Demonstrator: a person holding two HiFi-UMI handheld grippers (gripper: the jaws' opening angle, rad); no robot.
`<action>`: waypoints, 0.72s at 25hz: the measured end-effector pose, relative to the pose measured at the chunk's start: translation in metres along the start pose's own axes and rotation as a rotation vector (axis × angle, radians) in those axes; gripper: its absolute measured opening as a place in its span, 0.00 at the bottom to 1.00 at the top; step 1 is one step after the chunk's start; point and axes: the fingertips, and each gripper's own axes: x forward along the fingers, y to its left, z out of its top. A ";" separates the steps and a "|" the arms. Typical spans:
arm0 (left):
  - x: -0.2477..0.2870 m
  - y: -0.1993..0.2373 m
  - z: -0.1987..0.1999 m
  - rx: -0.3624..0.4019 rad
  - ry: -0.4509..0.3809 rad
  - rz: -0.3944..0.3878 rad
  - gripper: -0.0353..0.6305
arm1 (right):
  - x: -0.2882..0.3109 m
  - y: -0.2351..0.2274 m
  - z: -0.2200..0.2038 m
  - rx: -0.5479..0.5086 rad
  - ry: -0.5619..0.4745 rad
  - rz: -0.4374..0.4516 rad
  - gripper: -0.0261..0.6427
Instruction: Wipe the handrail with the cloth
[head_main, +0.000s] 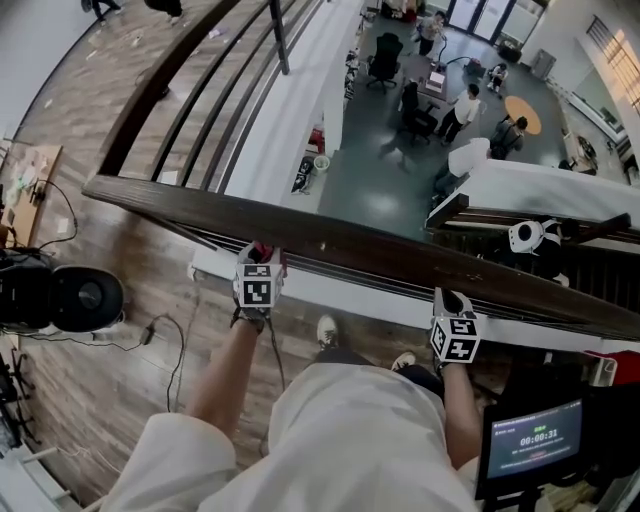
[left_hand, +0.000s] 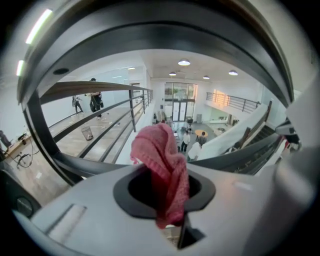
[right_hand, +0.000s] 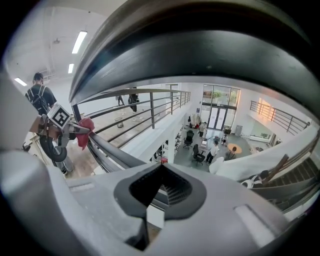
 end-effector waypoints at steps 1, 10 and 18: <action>-0.002 -0.011 0.003 0.001 0.004 -0.011 0.18 | -0.002 -0.003 0.000 0.001 -0.002 0.003 0.04; 0.002 -0.071 -0.002 0.033 -0.001 -0.056 0.18 | -0.007 -0.024 -0.009 0.006 -0.028 0.016 0.04; 0.008 -0.128 -0.001 0.072 0.000 -0.095 0.18 | -0.017 -0.050 -0.022 0.016 -0.038 0.026 0.04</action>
